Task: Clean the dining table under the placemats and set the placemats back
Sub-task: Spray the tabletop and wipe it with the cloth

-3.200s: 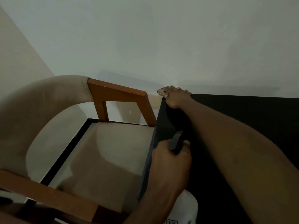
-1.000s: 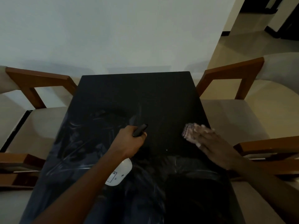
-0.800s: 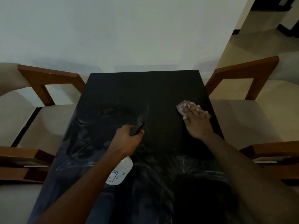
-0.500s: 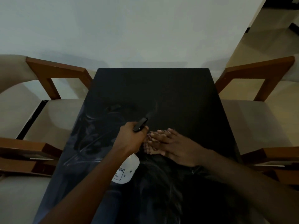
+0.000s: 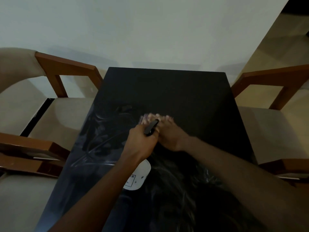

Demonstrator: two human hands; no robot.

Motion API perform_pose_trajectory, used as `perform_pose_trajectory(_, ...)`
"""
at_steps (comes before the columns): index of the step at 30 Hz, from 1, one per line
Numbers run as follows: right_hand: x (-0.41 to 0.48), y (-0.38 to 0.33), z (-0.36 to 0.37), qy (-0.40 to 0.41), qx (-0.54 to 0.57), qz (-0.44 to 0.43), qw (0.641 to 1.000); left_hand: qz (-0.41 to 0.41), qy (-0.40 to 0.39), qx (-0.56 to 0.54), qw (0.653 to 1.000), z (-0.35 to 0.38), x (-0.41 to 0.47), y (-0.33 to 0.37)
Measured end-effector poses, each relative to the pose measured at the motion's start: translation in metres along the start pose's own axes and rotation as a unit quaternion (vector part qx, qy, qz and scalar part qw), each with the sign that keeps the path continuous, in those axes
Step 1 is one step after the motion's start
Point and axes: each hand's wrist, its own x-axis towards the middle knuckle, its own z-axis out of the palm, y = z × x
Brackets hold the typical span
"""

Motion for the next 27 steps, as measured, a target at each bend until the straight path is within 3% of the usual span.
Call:
perform_pose_trajectory(2,-0.049,-0.012,0.015,-0.022,-0.014,-0.08,0.996,-0.004,-0.005,-0.002,1.0,-0.001,-0.003,0.001)
perform_pose_trajectory(4,-0.091,0.008,0.024,-0.018,-0.027,-0.074,0.997,-0.005,0.002,0.0,1.0,-0.001,-0.004,0.001)
perform_pose_trajectory(8,-0.149,0.081,0.021,0.055,0.037,0.158,0.985,-0.022,-0.005,-0.002,1.0,-0.007,-0.004,-0.001)
perform_pose_trajectory(12,-0.178,0.12,0.018,0.096,0.086,0.367,0.921,-0.021,0.018,0.003,1.0,-0.033,-0.013,-0.015)
perform_pose_trajectory(16,-0.151,0.076,0.019,0.107,0.126,0.492,0.855,-0.028,0.059,0.016,0.998,-0.074,-0.027,-0.043)
perform_pose_trajectory(18,-0.128,0.032,0.023,0.098,0.115,0.468,0.871,-0.035,0.066,0.023,0.997,-0.092,-0.031,-0.055)
perform_pose_trajectory(20,-0.107,-0.023,0.035,0.079,0.084,0.392,0.913,-0.035,0.063,0.016,0.997,-0.104,-0.034,-0.064)
perform_pose_trajectory(24,-0.094,-0.125,0.061,0.01,0.041,0.181,0.983,-0.011,0.044,0.032,0.998,-0.103,-0.037,-0.065)
perform_pose_trajectory(27,-0.111,-0.133,0.063,-0.001,0.009,0.041,0.999,-0.004,0.007,0.05,0.999,-0.098,-0.037,-0.059)
